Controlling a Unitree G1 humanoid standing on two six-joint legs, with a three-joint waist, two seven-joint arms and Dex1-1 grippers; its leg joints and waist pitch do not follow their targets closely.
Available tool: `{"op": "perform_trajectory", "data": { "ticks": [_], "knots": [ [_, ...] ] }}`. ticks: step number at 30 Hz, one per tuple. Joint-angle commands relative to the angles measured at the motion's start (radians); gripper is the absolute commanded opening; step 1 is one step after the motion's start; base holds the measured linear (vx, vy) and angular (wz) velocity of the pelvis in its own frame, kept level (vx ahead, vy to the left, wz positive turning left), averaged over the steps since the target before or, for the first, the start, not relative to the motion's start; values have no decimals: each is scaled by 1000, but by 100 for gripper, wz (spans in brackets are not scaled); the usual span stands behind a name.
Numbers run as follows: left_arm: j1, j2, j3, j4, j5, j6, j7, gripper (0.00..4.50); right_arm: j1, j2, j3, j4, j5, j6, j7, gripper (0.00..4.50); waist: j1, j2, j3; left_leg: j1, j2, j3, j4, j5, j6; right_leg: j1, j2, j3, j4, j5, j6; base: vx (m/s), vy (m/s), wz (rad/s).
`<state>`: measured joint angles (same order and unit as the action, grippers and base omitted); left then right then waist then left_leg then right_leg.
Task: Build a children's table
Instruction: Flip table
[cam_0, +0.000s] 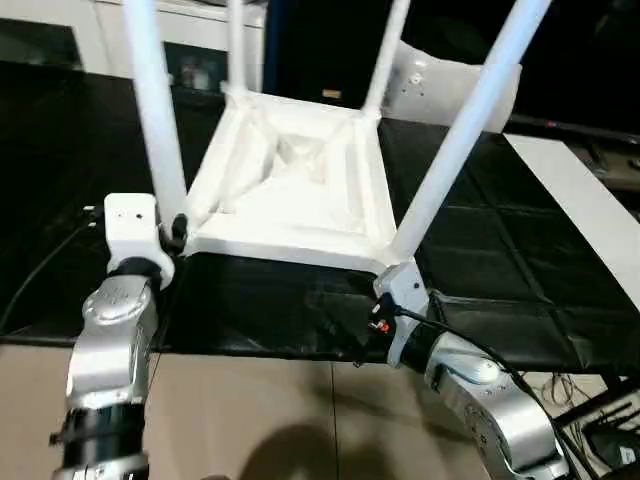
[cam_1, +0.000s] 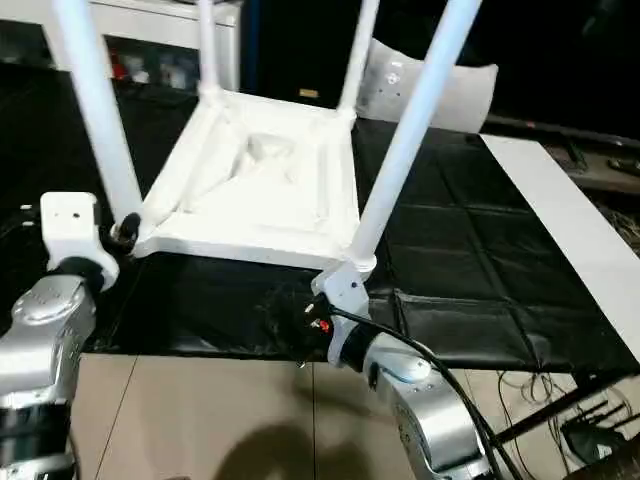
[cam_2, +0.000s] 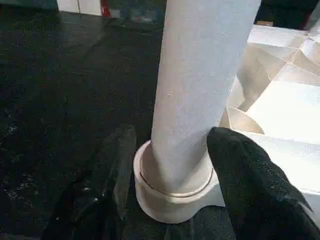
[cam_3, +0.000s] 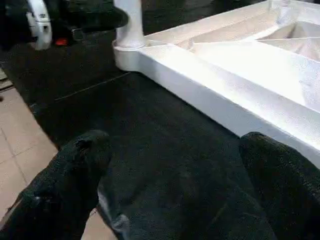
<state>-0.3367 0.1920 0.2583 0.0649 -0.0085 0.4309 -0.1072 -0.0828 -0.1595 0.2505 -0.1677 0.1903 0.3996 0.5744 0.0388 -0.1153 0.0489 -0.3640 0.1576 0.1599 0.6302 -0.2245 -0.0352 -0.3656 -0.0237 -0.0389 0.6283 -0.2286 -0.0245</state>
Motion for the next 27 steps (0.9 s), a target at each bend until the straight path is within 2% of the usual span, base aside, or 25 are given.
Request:
{"op": "perform_trajectory", "data": {
  "ticks": [1,4,6,8,10,11,12,15,19,20,22,23,24,25,27],
  "knots": [
    [-38,8,-9,53,-25,-29,-37,275,-21,-8,9,19,13,-15,22,450,0,20,-37,22,87,-37,-101,-189,-19,17,-132,65,-87,-170,-163,0,0,0],
    [-58,25,-16,91,-28,-71,-72,275,-36,-6,11,32,16,-21,29,450,-1,19,-37,17,89,-41,-105,-195,-29,20,-134,64,-87,-184,-150,0,0,0],
    [-72,45,-26,118,-27,-91,-102,275,-47,-10,14,47,11,-34,37,450,0,19,-39,19,89,-41,-104,-189,-32,17,-135,63,-84,-174,-150,0,0,0],
    [-80,56,-32,135,-27,-106,-115,275,-51,-11,15,53,9,-38,41,450,2,18,-41,17,91,-40,-104,-158,-27,20,-135,64,-79,-121,-156,0,0,0],
    [-99,74,-35,173,-41,-107,-142,275,-57,-14,15,62,3,-51,49,450,3,19,-44,21,89,-38,-102,-128,-24,19,-134,62,-74,-69,-165,0,0,0],
    [-108,78,-32,187,-46,-108,-145,287,-59,-13,14,65,5,-51,51,450,4,22,-45,20,90,-38,-102,-109,-22,21,-133,61,-72,-34,-175,0,0,0],
    [-123,90,-31,221,-49,-123,-160,304,-60,-16,13,68,9,-55,57,450,3,19,-45,19,89,-38,-102,-95,-16,23,-133,60,-70,-7,-181,0,0,0],
    [-151,117,-35,285,-52,-153,-203,322,-60,-25,18,69,20,-55,75,450,5,18,-46,18,90,-36,-102,-88,-10,28,-136,61,-67,5,-186,0,0,0],
    [-174,149,-41,346,-57,-183,-262,354,-56,-34,23,69,29,-57,94,450,7,18,-44,20,89,-34,-103,-90,-4,26,-137,61,-72,-7,-192,0,0,0],
    [-184,173,-48,374,-66,-197,-310,354,-54,-38,25,71,31,-64,105,450,7,23,-45,21,90,-35,-103,-96,-8,27,-138,61,-70,-10,-192,0,0,0],
    [-190,189,-53,391,-72,-205,-341,354,-53,-40,26,73,33,-68,112,450,6,22,-44,23,92,-36,-106,-108,-13,25,-137,61,-69,-19,-192,0,0,0],
    [-193,210,-58,404,-77,-207,-375,354,-51,-43,26,74,31,-72,114,450,7,26,-43,24,93,-37,-107,-112,-18,24,-138,60,-68,-18,-198,0,0,0],
    [-192,216,-58,404,-78,-206,-382,354,-50,-43,26,75,30,-73,113,450,6,24,-44,23,93,-36,-107,-112,-19,25,-138,60,-68,-14,-200,0,0,0],
    [-191,220,-58,403,-79,-205,-385,329,-49,-43,25,75,28,-72,110,450,6,26,-43,24,95,-36,-108,-114,-24,24,-139,60,-66,-7,-208,0,0,0],
    [-184,217,-57,396,-82,-206,-380,320,-49,-38,24,76,27,-67,102,450,7,27,-42,24,96,-35,-109,-125,-27,23,-139,59,-66,-10,-214,0,0,0]
  ]
}}
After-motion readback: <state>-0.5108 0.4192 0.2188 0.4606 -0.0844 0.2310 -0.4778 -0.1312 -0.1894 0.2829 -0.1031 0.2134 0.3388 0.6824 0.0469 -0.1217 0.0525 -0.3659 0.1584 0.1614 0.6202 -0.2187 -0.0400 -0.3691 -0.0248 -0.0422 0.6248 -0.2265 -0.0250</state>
